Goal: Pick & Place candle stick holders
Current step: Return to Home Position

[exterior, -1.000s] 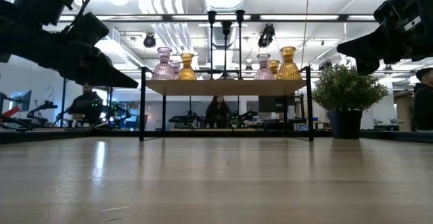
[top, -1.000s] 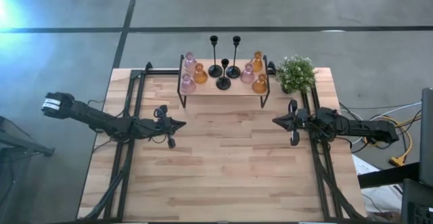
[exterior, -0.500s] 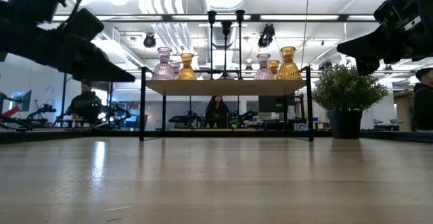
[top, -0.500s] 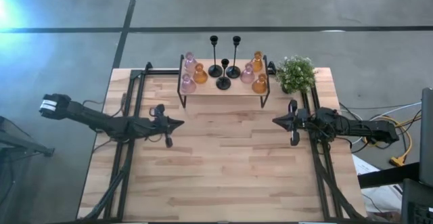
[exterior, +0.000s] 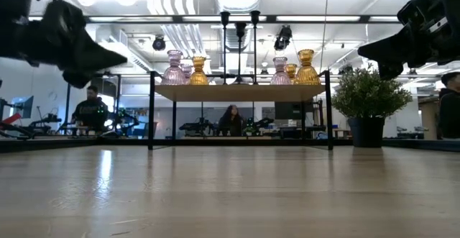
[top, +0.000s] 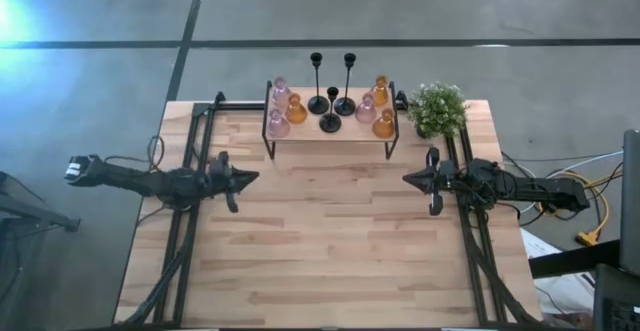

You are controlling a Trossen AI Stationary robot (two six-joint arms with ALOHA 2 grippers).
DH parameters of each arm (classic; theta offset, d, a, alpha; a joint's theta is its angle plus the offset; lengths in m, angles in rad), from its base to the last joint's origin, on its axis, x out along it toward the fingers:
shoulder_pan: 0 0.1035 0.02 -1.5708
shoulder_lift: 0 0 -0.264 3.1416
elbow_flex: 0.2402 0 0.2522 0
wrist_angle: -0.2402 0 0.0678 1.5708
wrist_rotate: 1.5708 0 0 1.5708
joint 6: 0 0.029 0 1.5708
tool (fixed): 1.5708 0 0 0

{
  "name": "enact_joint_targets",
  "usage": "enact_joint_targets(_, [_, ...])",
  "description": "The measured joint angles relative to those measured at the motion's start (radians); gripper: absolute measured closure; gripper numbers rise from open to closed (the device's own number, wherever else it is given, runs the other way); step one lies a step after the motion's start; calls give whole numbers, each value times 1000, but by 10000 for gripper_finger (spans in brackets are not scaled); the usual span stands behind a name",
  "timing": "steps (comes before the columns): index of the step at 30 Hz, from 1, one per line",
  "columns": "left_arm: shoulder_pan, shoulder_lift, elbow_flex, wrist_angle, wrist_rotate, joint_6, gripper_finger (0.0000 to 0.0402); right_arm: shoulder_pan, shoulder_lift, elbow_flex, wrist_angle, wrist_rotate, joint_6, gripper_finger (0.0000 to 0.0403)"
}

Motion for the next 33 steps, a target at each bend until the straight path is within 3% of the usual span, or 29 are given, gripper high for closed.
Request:
enact_joint_targets(8, [8,-195,-1,-80,208,138,387,0,0,0,0,0,0,394])
enact_joint_targets(13, [31,-276,-1,-169,249,174,387,0,0,0,0,0,0,394])
enact_joint_targets(16, [53,-280,-2,-190,261,183,388,0,-1,0,0,0,0,394])
enact_joint_targets(25, [151,-280,-2,-226,435,248,387,0,-1,0,0,1,0,394])
enact_joint_targets(33, [197,-280,-3,-228,441,243,388,0,-1,0,0,0,0,394])
